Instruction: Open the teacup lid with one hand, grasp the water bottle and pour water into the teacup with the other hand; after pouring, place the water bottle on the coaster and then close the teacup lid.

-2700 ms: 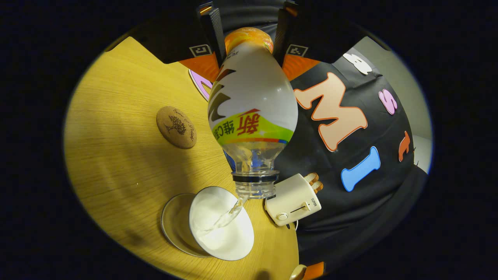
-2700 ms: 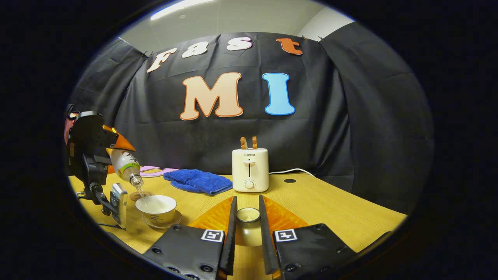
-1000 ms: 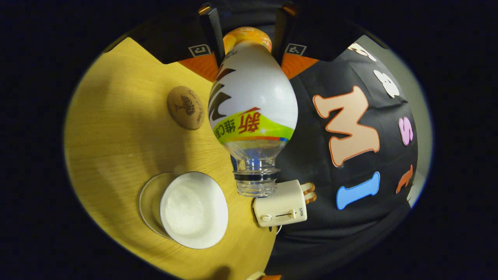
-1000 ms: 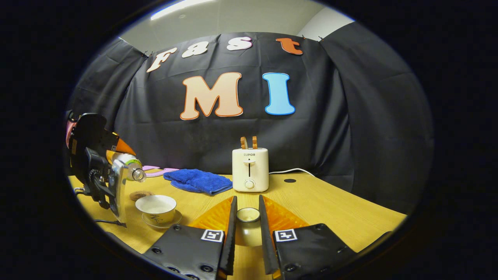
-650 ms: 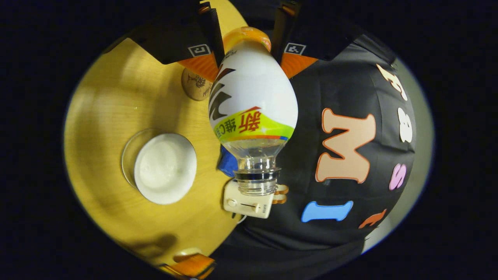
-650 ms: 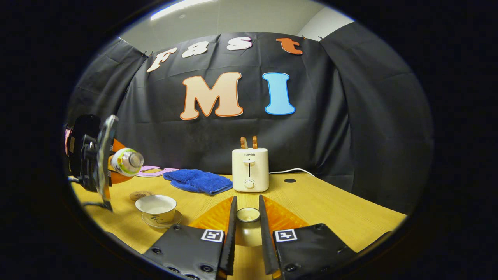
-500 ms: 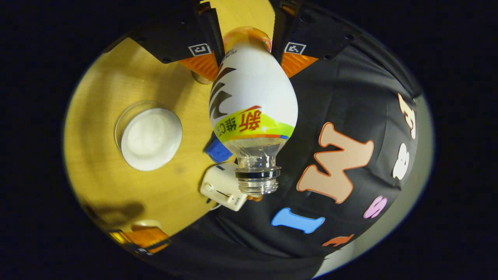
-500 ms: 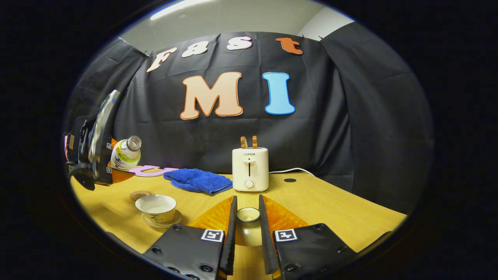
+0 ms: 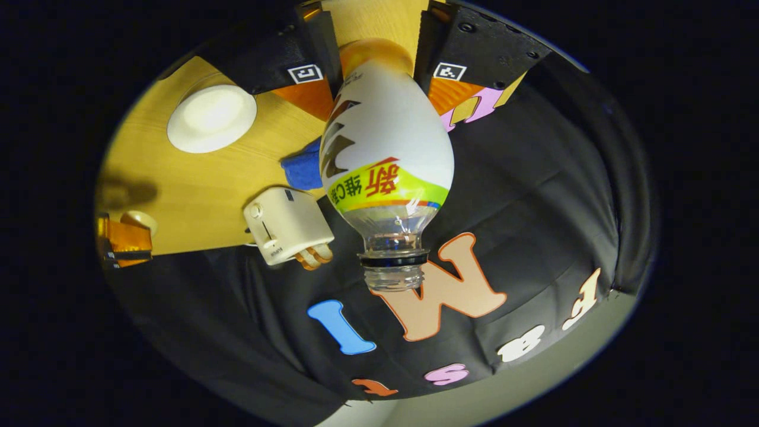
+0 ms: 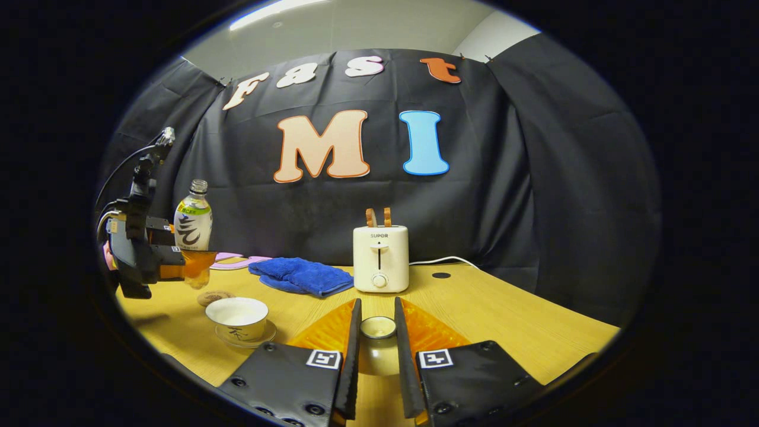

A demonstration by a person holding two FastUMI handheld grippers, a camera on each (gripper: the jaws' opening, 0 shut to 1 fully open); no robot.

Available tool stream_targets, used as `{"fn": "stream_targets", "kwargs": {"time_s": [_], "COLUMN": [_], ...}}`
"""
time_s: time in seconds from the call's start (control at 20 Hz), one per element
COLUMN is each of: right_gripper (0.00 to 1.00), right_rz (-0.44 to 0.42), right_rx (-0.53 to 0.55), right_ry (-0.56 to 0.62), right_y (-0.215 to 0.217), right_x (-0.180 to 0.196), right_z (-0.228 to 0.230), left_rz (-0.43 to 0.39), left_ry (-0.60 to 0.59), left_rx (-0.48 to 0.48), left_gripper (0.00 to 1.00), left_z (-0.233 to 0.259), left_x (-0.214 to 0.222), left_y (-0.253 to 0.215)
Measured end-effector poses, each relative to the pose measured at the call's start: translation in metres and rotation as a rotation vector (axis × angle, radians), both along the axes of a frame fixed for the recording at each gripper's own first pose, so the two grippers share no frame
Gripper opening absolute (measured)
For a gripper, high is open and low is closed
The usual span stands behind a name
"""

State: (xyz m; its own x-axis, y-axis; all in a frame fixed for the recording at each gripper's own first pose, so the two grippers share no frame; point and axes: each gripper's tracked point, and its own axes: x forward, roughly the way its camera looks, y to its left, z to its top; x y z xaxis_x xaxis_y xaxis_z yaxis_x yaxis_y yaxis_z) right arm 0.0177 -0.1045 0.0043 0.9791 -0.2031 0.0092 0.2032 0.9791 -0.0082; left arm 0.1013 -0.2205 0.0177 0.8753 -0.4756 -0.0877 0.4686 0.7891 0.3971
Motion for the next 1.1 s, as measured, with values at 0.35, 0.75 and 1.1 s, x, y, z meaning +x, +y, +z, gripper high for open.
{"fn": "stream_targets", "kwargs": {"time_s": [0.35,0.75,1.1], "right_gripper": [0.33,0.34,0.34], "right_rz": [-0.008,-0.011,-0.012], "right_rx": [0.0,-0.001,-0.001], "right_ry": [0.001,0.0,0.0], "right_y": [-0.001,-0.002,-0.003], "right_x": [0.001,0.0,0.0], "right_z": [0.0,0.0,0.0], "left_rz": [0.014,0.065,0.093], "left_ry": [0.066,0.167,0.199], "left_rx": [-0.234,-0.368,-0.332], "left_gripper": [0.52,0.53,0.56], "left_z": [0.002,-0.026,-0.042], "left_x": [0.024,0.047,0.05], "left_y": [-0.002,0.01,0.014]}}
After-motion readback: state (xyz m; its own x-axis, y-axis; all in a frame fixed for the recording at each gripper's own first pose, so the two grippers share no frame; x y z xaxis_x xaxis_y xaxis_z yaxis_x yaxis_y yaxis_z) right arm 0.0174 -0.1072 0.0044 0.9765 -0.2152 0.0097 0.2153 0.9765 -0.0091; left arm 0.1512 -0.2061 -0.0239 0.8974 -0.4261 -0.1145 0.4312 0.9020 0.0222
